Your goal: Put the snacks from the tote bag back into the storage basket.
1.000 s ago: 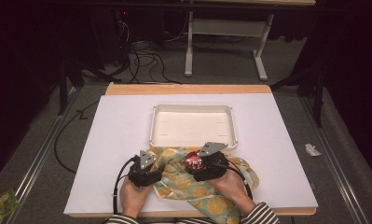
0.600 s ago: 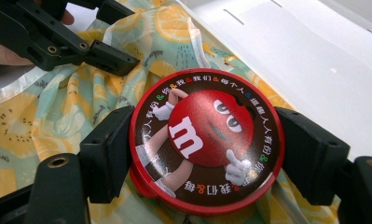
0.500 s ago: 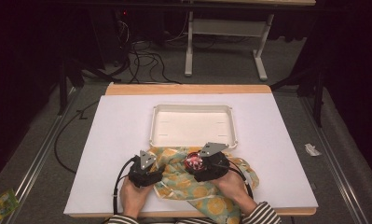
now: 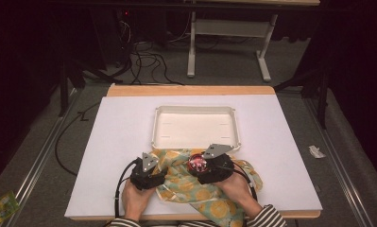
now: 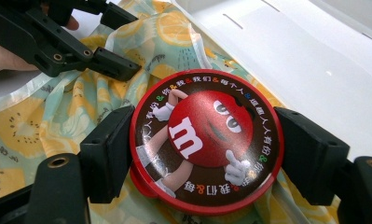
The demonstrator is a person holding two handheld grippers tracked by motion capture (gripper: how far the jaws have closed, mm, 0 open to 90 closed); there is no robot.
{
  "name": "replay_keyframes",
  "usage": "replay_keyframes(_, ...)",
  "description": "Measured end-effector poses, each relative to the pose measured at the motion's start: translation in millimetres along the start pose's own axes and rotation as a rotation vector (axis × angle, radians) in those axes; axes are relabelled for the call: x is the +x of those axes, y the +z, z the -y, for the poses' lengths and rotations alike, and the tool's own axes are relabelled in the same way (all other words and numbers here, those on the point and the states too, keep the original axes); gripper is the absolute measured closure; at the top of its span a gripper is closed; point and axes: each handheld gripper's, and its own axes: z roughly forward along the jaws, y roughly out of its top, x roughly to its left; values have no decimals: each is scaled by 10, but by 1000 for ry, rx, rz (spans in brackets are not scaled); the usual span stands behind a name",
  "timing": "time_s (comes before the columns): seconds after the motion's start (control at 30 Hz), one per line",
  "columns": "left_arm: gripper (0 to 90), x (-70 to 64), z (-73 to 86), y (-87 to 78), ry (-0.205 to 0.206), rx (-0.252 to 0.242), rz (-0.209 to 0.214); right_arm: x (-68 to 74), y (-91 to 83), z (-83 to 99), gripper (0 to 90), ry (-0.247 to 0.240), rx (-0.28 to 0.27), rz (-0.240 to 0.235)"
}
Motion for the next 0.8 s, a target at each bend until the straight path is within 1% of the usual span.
replay_keyframes(0.13,385,-2,-1,-2,7,2,3,-6,-22,-14,256,-12,1,-1)
replay_keyframes(0.23,383,-1,0,0,6,2,11,-9,-50,-31,256,-4,-8,0)
replay_keyframes(0.33,380,6,0,2,1,2,17,-15,-82,-56,256,-7,-10,-1)
replay_keyframes(0.4,380,4,0,2,5,2,16,-21,-104,-73,256,-18,-13,-5)
replay_keyframes(0.47,380,3,0,2,5,2,17,-22,-126,-84,256,-8,-19,-5)
replay_keyframes(0.67,378,2,-1,1,7,3,16,-28,-168,-113,256,-20,-23,-9)
replay_keyframes(0.8,378,2,-1,1,7,3,17,-36,-187,-130,256,-17,-28,-13)
